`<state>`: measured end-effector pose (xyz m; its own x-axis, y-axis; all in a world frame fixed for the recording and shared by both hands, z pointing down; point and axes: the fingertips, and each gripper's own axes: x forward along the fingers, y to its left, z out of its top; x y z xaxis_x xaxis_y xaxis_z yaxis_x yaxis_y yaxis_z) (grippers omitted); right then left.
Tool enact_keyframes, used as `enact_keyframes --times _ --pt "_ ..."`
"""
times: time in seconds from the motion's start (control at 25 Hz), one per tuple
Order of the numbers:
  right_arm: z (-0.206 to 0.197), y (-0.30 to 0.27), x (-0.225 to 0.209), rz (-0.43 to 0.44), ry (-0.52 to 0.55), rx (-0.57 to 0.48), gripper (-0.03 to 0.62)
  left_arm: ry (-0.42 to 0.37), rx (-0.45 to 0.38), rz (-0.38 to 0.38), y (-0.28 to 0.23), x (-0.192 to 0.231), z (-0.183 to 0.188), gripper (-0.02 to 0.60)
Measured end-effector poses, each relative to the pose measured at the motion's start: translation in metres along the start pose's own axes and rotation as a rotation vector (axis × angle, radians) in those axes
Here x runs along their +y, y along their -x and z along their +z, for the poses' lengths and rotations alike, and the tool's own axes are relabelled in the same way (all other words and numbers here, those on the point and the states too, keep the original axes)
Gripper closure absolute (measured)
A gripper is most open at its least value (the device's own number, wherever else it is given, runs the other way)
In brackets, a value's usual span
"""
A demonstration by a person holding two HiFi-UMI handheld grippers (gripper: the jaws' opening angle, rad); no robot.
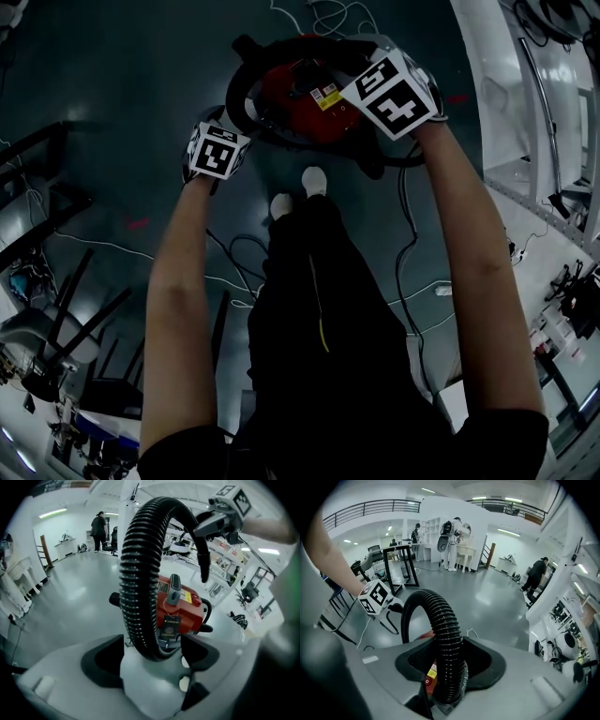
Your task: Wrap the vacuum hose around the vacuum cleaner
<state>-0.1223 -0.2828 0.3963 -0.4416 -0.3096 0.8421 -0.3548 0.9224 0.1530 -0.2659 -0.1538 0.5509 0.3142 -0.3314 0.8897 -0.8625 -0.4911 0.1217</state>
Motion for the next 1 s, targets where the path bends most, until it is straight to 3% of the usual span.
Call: enact_keyframes --times 0.16,0.2,0.28,0.48,1.0 --pt "-0.001 -0.001 -0.004 0.037 -0.05 0.007 0.414 0.04 -0.052 0.07 -0.013 0.008 0.013 0.32" --pt "-0.004 -0.002 -0.005 0.039 -0.072 0.012 0.414 0.069 -0.067 0.09 -0.014 0.012 0.015 0.384" --pt "-0.017 -0.006 -0.006 0.033 -0.118 0.044 0.413 0.096 -0.086 0.109 -0.015 0.019 0.019 0.397" --pt "-0.076 -0.019 -0.001 0.028 -0.241 0.15 0.414 0.014 -0.085 0.126 -0.004 0.031 0.037 0.402" --pt "-0.137 -0.032 0.015 0.129 -0.566 0.316 0.416 -0.265 0.112 0.163 0.007 0.059 0.117 0.403"
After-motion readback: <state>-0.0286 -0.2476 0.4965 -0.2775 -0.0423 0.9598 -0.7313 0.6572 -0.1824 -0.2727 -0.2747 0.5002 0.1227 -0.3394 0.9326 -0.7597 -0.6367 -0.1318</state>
